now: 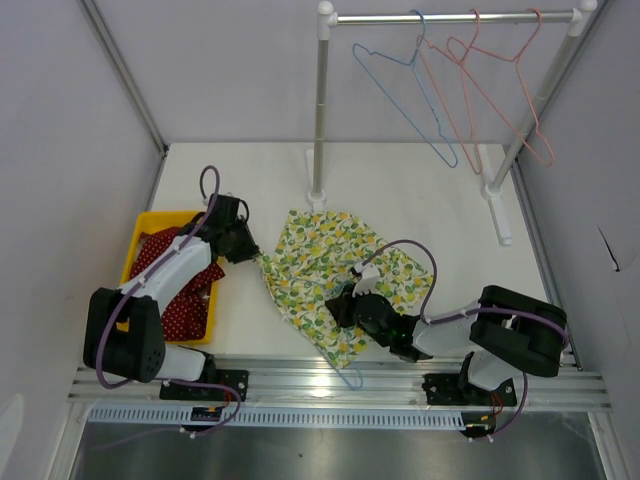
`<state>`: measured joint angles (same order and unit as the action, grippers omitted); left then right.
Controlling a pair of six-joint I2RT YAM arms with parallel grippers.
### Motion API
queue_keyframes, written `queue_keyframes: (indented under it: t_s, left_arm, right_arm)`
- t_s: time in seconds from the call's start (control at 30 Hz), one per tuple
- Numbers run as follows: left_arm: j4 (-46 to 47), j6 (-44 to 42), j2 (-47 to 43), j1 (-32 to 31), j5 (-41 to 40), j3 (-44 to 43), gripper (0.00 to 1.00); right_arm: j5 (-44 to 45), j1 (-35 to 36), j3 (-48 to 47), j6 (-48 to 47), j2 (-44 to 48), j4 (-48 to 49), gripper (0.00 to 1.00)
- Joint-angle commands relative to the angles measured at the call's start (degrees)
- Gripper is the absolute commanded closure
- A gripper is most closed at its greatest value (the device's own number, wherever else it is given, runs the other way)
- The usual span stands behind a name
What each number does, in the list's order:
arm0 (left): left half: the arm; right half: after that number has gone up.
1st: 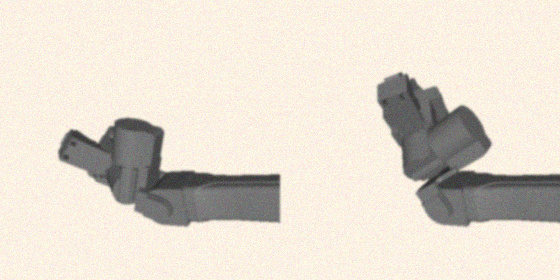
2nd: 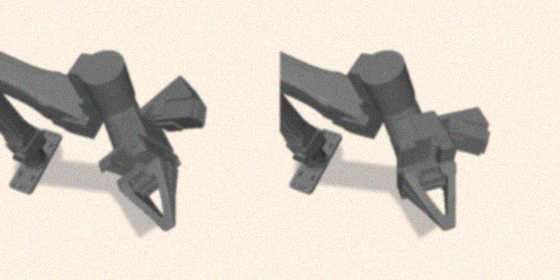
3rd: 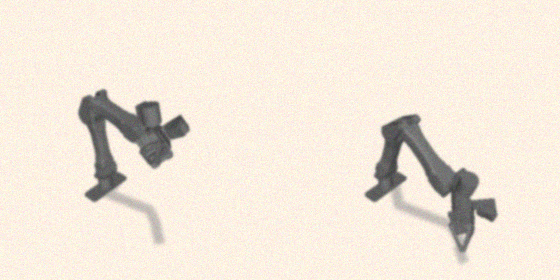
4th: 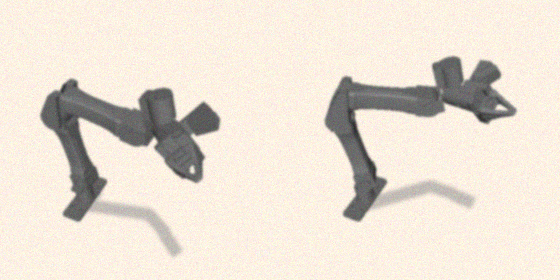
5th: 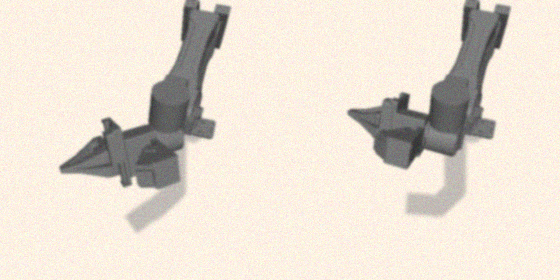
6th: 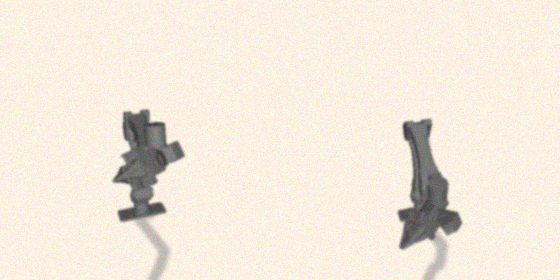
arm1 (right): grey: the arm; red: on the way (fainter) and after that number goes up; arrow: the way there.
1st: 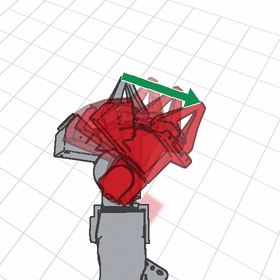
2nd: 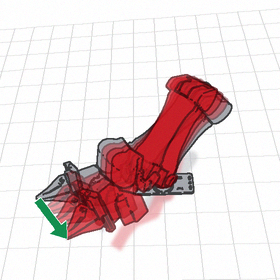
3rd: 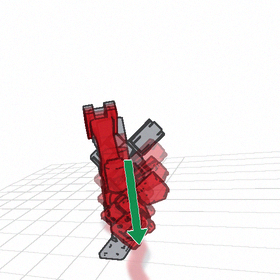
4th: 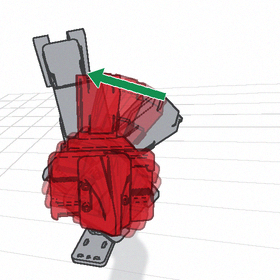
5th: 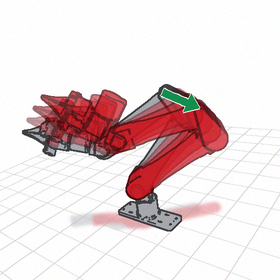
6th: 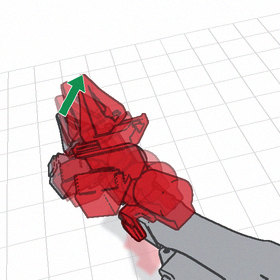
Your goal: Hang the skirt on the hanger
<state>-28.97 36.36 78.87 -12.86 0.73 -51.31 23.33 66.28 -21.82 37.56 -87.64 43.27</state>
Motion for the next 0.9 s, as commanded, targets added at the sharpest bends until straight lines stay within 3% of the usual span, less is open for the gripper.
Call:
queue_keyframes:
  t_s: [0.0, 0.1, 0.23, 0.43, 0.6, 0.73, 0.87]
  left_arm:
    - [3.04, -2.08, -1.52, -0.93, 1.64, -0.02, 0.64]
    - [2.08, -3.04, -3.10, -3.74, 0.42, -0.46, 0.47]
    - [0.24, -3.23, -6.52, -7.43, -2.57, -0.64, 0.38]
    - [-1.96, -1.39, -10.58, -15.77, -5.03, 2.79, 0.43]
    - [-3.20, 4.32, -13.04, -29.83, -10.39, 7.62, 0.46]
    - [-2.58, 8.46, -13.04, -36.35, -11.98, 10.79, 0.46]
    - [0.31, 8.55, -10.59, -42.06, -11.19, 11.76, 0.39]
  right_arm:
    - [-1.10, 1.48, -1.55, 1.02, -0.51, -3.72, 1.00]
    - [-0.92, 2.18, -1.82, 2.25, -1.83, -2.84, 1.00]
    - [-2.24, 2.62, -1.82, 3.83, -4.38, -0.82, 1.00]
    - [-1.01, 2.89, -1.56, 4.36, -6.85, -0.37, 1.00]
    - [-0.92, 2.54, -1.47, 4.54, -7.11, -0.64, 1.00]
    - [-1.88, 1.92, -1.99, 4.01, -7.55, -0.99, 1.00]
    - [-2.33, 1.48, -2.26, 3.75, -7.90, -0.90, 1.00]
